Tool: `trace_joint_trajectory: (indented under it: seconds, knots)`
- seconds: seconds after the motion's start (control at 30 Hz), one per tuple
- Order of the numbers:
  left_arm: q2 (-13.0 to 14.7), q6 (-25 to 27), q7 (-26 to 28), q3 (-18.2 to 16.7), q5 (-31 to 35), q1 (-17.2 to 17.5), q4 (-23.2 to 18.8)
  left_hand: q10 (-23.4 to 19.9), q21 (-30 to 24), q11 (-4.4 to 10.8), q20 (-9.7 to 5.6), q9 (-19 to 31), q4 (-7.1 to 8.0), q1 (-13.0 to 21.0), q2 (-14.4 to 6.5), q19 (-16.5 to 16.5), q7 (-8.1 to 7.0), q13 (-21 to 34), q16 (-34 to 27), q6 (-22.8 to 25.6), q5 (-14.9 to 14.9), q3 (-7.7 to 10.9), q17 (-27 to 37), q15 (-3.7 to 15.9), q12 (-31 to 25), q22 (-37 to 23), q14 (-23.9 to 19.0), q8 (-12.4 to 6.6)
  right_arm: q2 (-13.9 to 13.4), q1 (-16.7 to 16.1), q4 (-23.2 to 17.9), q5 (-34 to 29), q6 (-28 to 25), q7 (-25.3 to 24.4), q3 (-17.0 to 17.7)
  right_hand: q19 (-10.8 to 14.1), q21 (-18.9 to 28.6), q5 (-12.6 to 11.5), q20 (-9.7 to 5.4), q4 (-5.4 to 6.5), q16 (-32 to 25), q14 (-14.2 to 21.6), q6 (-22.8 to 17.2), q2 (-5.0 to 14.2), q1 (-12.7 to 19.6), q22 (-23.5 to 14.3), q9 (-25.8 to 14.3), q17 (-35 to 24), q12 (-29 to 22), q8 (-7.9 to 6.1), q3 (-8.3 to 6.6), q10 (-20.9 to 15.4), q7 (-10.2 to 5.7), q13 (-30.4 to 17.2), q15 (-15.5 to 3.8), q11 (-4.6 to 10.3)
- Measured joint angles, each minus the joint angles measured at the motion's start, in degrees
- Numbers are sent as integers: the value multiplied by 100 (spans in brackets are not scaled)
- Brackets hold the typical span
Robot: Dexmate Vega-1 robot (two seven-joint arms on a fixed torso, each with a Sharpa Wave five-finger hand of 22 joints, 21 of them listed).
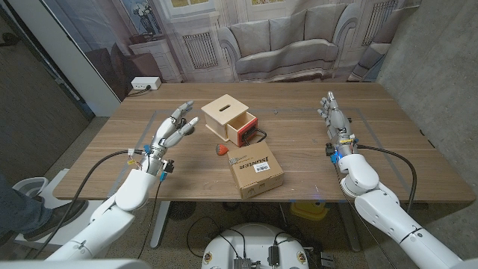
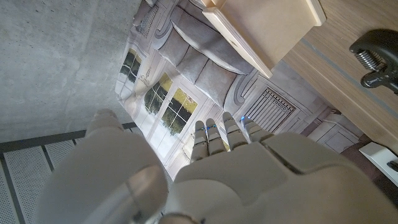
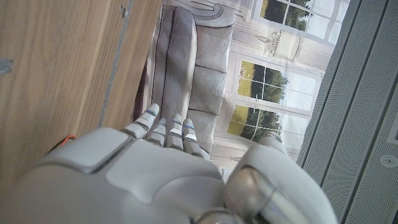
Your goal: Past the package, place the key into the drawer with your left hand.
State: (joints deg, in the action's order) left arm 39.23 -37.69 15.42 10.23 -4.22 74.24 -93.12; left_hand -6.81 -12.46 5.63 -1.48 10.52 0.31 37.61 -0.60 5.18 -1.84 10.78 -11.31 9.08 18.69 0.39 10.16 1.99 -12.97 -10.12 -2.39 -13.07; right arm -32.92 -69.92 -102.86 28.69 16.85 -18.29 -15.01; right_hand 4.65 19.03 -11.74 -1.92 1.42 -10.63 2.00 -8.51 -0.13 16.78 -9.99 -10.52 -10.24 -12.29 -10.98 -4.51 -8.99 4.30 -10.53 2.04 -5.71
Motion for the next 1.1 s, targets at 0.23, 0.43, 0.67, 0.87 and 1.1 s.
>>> trace_joint_trajectory:
  seconds: [0.23, 0.43, 0.67, 0.87, 1.1]
  knots:
    - [-55, -125, 128, -109, 182, 155, -8, 0, 0, 0, 15, 0, -63, 134, -3, -14, -31, 0, 0, 111, 44, 16, -4, 0, 0, 0, 0, -45, -9, -72, -102, -42, -25, -44, 21, 0, 0, 0, 0, -24, 0, 0, 0, 31, -31, 0, 0, 0, 0, 0, 24, 0, 0, 0, 0, 0]
    - [-114, -185, 216, -221, 316, 316, -65, -22, 46, 22, 45, 5, -96, 210, -15, -45, -56, 0, 0, 207, 44, 50, -4, 20, 0, -1, -20, -45, -11, -147, -175, -82, -26, -76, 46, 1, -3, 0, -2, -24, 0, 0, 0, 31, -31, 0, 0, 0, 0, 0, 24, 0, 0, 0, 0, 0]
    - [-222, -320, 424, -353, 654, 471, -110, -103, 46, -5, 112, 30, -205, 370, -20, -111, -140, 0, 0, 384, 74, 63, -4, 1, 0, -2, -51, -112, -15, -242, -257, -110, -24, -113, 84, 22, -40, 0, -23, -24, 0, 0, 0, 31, -31, 0, 0, 0, 0, 0, 24, -33, 0, 0, 0, -33]
    - [-321, -427, 543, -417, 858, 523, -78, -198, 46, 28, 93, 29, -286, 537, -38, -155, -203, 0, 0, 552, 85, 110, -4, -3, 0, -16, -104, -111, -16, -310, -324, -137, -19, -150, 116, 22, -64, 0, -22, -24, 0, -1, 0, 31, -31, 0, 0, 0, 0, 0, 24, -32, 0, 0, 0, -32]
    - [-430, -501, 699, -487, 1172, 557, -38, -216, 46, 10, 147, 29, -363, 736, -61, -209, -255, 30, 0, 684, 127, 174, -4, 27, 0, -16, -135, -135, -16, -348, -373, -149, -18, -166, 147, 21, -64, 0, -22, -24, 0, 0, 0, 30, -31, 0, 0, 0, 0, 0, 24, -32, 0, 0, -1, -32]
